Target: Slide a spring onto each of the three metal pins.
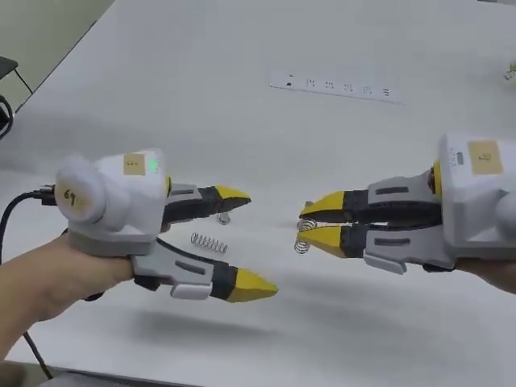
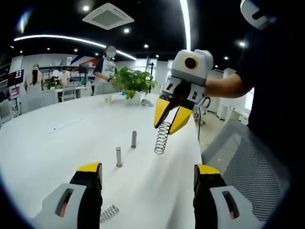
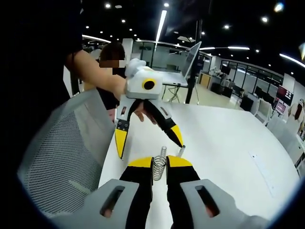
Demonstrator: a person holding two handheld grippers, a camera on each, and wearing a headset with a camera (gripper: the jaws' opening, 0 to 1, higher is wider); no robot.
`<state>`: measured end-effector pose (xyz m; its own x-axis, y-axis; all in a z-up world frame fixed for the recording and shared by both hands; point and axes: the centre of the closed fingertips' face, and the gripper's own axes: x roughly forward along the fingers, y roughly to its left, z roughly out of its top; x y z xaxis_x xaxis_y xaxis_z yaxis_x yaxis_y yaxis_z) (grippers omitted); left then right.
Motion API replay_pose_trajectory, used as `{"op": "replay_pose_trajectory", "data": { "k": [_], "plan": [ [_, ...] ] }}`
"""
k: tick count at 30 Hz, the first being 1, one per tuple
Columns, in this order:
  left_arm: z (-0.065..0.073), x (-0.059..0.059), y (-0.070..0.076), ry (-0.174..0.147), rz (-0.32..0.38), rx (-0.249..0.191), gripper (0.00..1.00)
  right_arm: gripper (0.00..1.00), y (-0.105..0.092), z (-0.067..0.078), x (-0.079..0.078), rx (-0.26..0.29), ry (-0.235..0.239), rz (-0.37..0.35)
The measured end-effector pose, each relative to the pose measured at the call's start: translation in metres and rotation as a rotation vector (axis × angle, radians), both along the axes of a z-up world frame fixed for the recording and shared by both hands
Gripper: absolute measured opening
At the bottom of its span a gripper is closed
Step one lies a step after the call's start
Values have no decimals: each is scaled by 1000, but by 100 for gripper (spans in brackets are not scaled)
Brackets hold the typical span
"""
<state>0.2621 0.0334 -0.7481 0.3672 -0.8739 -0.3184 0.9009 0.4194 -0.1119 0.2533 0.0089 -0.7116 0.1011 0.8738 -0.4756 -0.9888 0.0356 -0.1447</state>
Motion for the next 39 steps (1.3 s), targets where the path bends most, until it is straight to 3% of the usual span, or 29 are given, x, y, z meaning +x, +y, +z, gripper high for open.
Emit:
{"op": "replay_pose_trajectory", "data": {
  "k": [9,21,23,39],
  "plan": [
    [7,4,24,-11,65,-16,80,7,-1,-4,2,-6,-7,-6],
    [-6,8,53,12,139,10,93,7,-7,-8,8,-25,-19,-24],
    [-8,11,59,22,169,7,98,7,-8,-9,10,-28,-24,-30],
    [-15,9,79,45,219,-3,98,7,-17,-17,26,-30,-24,-98]
  ]
}}
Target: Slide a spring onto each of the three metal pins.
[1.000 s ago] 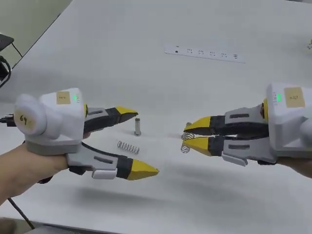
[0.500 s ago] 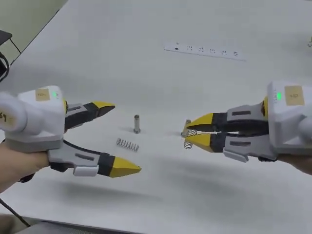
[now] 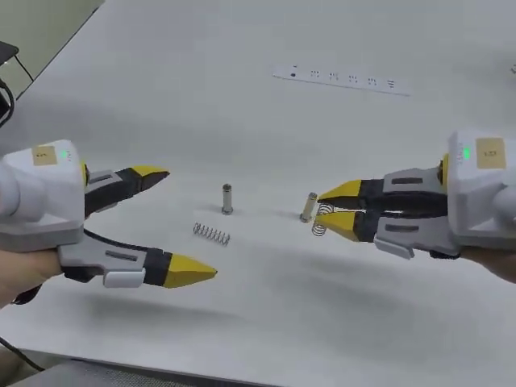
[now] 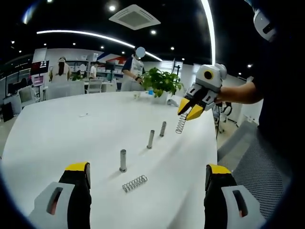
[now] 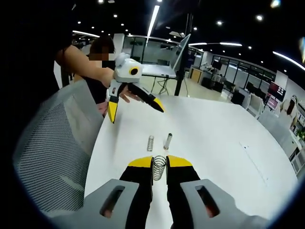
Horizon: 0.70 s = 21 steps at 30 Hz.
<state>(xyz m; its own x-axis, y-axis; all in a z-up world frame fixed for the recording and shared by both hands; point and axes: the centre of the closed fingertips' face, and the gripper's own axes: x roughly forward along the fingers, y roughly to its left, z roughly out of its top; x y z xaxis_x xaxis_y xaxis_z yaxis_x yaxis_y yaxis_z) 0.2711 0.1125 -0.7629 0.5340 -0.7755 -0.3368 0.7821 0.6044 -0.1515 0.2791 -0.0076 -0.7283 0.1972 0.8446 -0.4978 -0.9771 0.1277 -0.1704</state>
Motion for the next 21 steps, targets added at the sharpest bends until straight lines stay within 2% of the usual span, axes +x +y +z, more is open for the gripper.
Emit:
{"op": "replay_pose_trajectory", "data": {
  "k": [7,17,21],
  "plan": [
    [-1,0,4,9,16,-6,98,7,-4,-2,15,14,8,-49],
    [-2,0,5,9,30,-5,98,7,-4,1,50,35,-15,-134],
    [-3,-1,6,13,32,-4,98,7,-3,1,59,51,-1,-162]
  ]
}}
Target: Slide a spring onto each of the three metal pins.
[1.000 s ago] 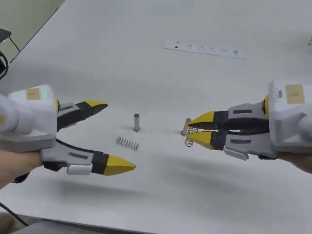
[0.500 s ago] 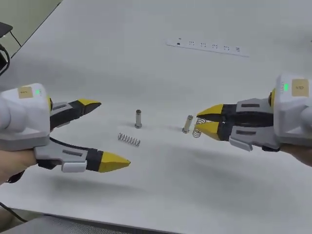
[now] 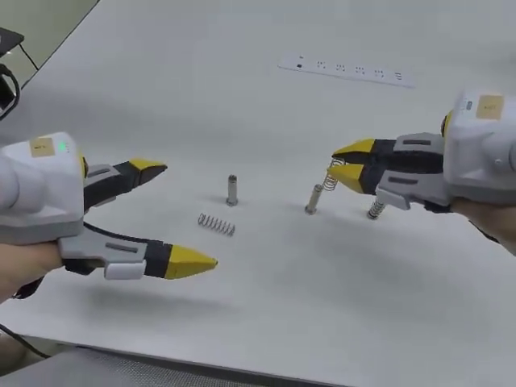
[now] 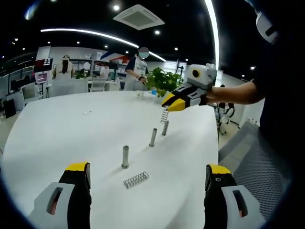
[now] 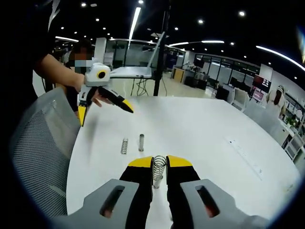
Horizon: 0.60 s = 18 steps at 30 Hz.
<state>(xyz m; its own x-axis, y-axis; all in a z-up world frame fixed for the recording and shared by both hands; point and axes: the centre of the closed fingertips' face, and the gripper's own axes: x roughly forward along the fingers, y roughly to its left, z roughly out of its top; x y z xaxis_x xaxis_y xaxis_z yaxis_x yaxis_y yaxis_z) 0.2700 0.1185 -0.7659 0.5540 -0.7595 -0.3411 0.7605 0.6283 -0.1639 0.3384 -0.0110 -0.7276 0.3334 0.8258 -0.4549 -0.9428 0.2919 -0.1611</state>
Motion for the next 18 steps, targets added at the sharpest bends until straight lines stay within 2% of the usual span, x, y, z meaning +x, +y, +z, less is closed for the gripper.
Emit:
{"op": "replay_pose_trajectory", "data": {
  "k": [8,11,18],
  "plan": [
    [0,0,4,3,10,-2,98,7,1,-11,9,-10,21,-26],
    [0,0,3,5,11,-8,98,7,2,-14,12,1,38,-43],
    [0,0,3,6,15,-14,98,7,4,-21,14,2,52,-50]
  ]
}}
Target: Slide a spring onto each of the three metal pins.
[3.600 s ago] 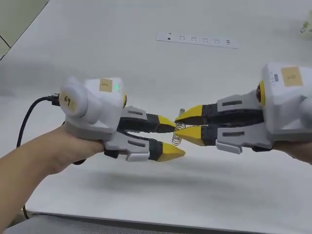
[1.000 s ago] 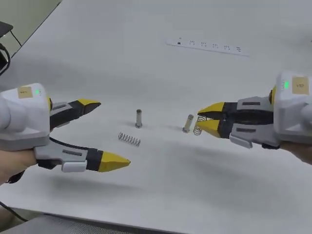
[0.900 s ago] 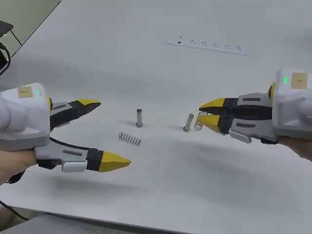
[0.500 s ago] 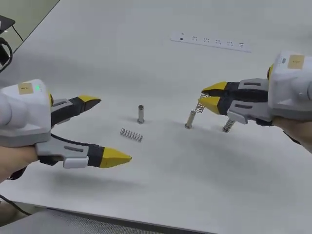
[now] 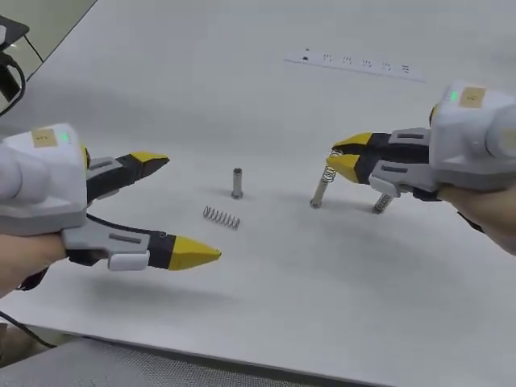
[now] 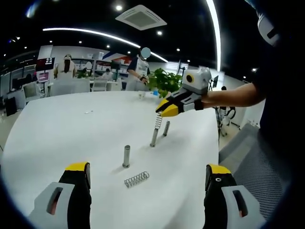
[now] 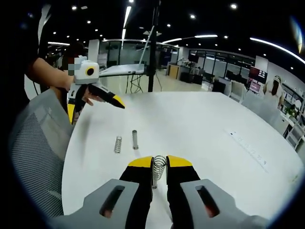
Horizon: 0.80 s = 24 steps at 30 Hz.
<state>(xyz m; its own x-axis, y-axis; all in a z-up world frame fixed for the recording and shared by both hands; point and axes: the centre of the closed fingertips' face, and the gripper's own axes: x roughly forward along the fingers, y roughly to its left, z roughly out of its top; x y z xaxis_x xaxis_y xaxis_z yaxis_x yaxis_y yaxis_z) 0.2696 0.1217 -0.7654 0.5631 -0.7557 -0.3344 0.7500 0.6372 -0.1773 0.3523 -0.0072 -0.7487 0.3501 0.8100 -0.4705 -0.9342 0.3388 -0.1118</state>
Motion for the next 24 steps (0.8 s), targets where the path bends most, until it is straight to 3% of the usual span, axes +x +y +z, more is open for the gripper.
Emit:
{"op": "replay_pose_trajectory", "data": {
  "k": [4,17,24],
  "plan": [
    [4,0,0,-3,5,-25,98,7,-1,-3,1,4,13,-9],
    [-1,-3,3,7,14,-12,98,7,3,-10,-1,-15,7,4],
    [-2,-3,3,9,18,-14,98,8,2,-30,0,-66,13,14]
  ]
}}
